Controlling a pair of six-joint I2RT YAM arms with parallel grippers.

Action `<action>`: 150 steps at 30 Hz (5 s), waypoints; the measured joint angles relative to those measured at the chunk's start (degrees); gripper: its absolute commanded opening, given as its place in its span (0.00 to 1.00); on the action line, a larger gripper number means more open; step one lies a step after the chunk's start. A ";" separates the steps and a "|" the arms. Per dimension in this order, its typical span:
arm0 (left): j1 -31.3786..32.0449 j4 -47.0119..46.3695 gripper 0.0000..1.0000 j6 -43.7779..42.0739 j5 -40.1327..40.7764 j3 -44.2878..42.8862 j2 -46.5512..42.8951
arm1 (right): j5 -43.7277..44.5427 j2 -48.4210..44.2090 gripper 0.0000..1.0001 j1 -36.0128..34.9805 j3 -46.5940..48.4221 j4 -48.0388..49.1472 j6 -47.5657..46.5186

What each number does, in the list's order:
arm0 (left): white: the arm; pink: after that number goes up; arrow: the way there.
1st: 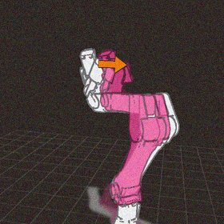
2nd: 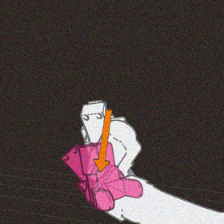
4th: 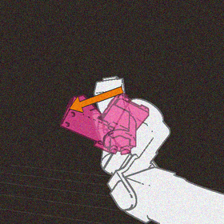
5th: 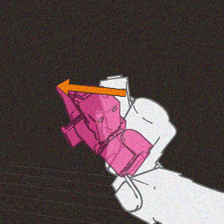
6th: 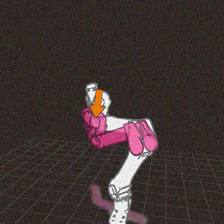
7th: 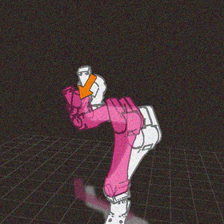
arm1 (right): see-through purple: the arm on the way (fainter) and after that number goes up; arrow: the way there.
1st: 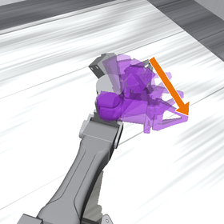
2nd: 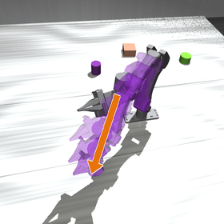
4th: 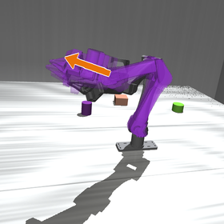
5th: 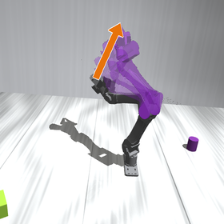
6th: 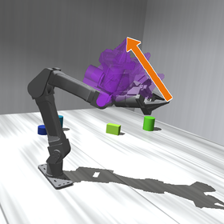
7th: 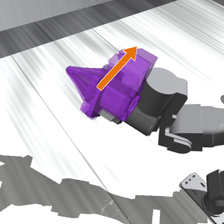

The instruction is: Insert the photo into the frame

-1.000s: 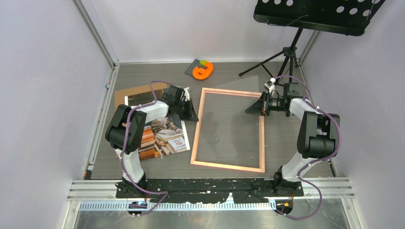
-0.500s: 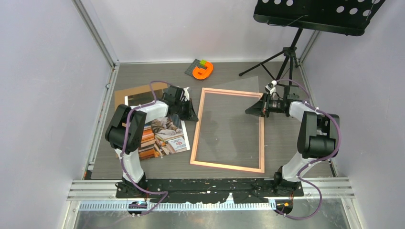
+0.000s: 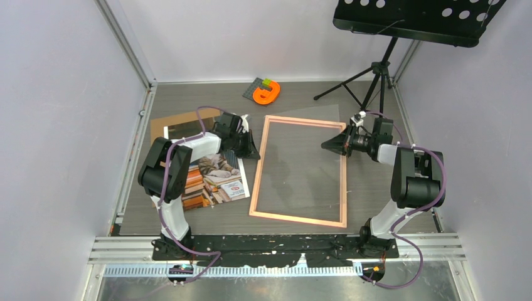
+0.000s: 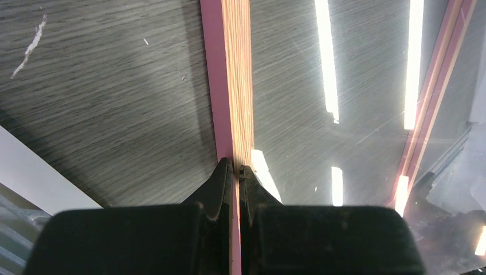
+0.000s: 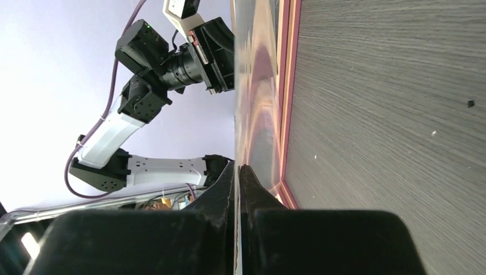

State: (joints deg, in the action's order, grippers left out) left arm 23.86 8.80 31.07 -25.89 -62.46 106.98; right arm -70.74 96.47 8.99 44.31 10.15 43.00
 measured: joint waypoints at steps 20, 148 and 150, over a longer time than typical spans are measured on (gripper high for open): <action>1.05 -0.44 0.00 0.02 1.92 0.00 -0.26 | 0.17 -1.73 0.06 -0.13 -3.37 8.31 8.50; 4.28 0.74 0.00 10.36 10.71 -0.09 -1.36 | 11.28 -6.27 0.06 2.60 -15.89 18.93 10.88; 4.31 0.72 0.00 10.36 10.73 -0.09 -1.36 | 11.21 -5.92 0.06 2.60 -15.74 18.95 10.93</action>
State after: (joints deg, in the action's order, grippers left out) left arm 28.16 9.52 41.43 -15.16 -62.54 105.62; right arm -59.53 90.54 11.60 28.58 29.10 53.93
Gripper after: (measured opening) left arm 0.003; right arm 0.064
